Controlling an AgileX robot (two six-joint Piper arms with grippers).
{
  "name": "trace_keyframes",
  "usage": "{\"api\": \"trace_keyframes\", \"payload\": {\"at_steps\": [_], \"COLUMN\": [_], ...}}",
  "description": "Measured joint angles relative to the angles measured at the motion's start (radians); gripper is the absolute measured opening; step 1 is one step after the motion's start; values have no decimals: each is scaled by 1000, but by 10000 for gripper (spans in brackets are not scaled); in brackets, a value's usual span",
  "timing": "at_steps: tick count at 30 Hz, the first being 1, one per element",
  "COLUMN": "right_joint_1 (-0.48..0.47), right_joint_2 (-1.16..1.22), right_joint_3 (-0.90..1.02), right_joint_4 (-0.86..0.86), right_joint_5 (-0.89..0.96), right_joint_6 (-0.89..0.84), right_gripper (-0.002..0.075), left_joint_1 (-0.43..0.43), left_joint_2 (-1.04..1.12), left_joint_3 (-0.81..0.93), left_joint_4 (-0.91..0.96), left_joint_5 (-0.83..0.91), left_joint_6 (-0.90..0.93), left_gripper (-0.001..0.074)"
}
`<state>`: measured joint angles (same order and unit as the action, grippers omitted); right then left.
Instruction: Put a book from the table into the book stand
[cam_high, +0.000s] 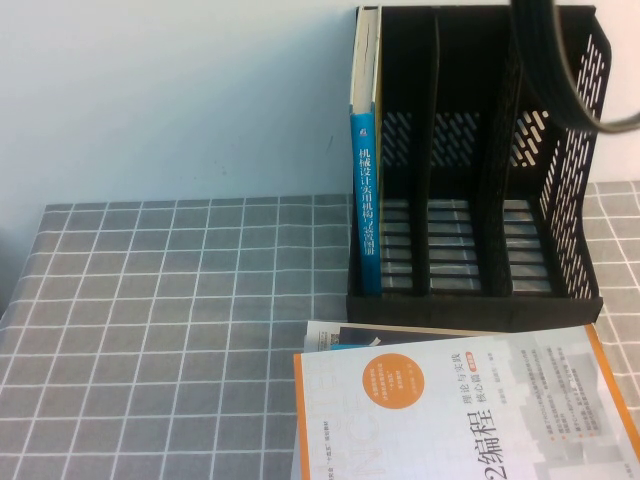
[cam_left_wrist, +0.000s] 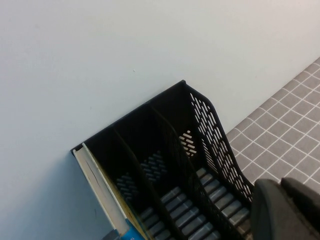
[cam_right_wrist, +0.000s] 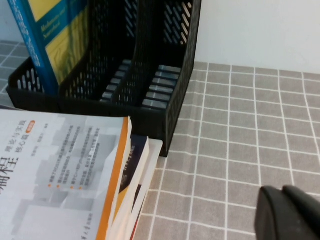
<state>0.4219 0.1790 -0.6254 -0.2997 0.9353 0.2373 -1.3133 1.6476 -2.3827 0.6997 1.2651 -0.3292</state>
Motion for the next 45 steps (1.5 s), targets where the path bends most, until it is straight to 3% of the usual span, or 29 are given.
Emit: {"api": "trace_keyframes", "payload": {"at_steps": [13, 21, 27, 30, 33, 39, 45], "right_joint_1": [0, 0, 0, 0, 0, 0, 0], "right_joint_2": [0, 0, 0, 0, 0, 0, 0], "right_joint_3": [63, 64, 64, 64, 64, 64, 64], "right_joint_4": [5, 5, 5, 5, 5, 5, 5], "right_joint_5": [0, 0, 0, 0, 0, 0, 0], "right_joint_6": [0, 0, 0, 0, 0, 0, 0], "right_gripper": [0, 0, 0, 0, 0, -1, -1], "left_joint_1": [0, 0, 13, 60, 117, 209, 322], "left_joint_2": [29, 53, 35, 0, -59, -238, -423], "left_joint_3": [0, 0, 0, 36, 153, 567, 941], "left_joint_4": [9, 137, 32, -24, -76, -126, -43], "left_joint_5": [0, 0, 0, 0, -66, -381, -577], "left_joint_6": [7, 2, -66, -95, -112, -195, -446], "left_gripper": [-2, -2, -2, -2, -2, -2, -2]}}
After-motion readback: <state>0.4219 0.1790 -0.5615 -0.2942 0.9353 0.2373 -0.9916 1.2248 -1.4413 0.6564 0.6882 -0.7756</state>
